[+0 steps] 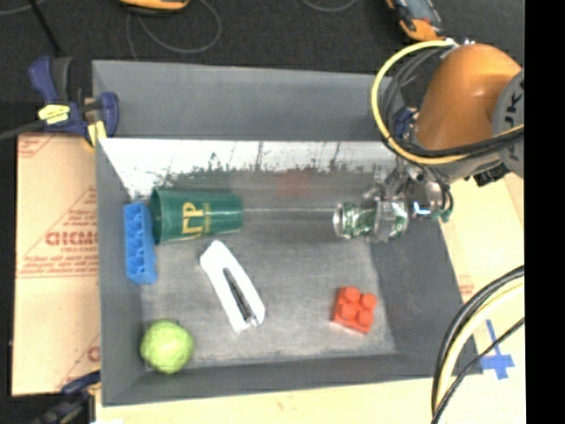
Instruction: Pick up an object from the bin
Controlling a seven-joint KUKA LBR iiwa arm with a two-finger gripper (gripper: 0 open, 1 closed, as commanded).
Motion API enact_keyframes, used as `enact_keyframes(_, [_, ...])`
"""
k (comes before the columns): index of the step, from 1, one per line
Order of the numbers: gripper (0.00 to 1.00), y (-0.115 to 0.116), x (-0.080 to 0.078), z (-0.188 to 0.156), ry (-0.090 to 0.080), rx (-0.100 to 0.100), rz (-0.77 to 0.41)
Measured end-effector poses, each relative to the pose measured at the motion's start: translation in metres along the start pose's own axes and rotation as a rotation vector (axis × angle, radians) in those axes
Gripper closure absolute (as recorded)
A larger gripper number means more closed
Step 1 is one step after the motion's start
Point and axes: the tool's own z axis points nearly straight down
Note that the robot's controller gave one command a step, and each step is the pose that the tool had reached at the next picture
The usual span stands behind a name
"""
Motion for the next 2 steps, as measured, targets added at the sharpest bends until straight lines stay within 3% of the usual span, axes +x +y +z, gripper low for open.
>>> enact_keyframes(2, [0.0, 0.0003, -0.0021, -0.0045, -0.008, 0.001, -0.001])
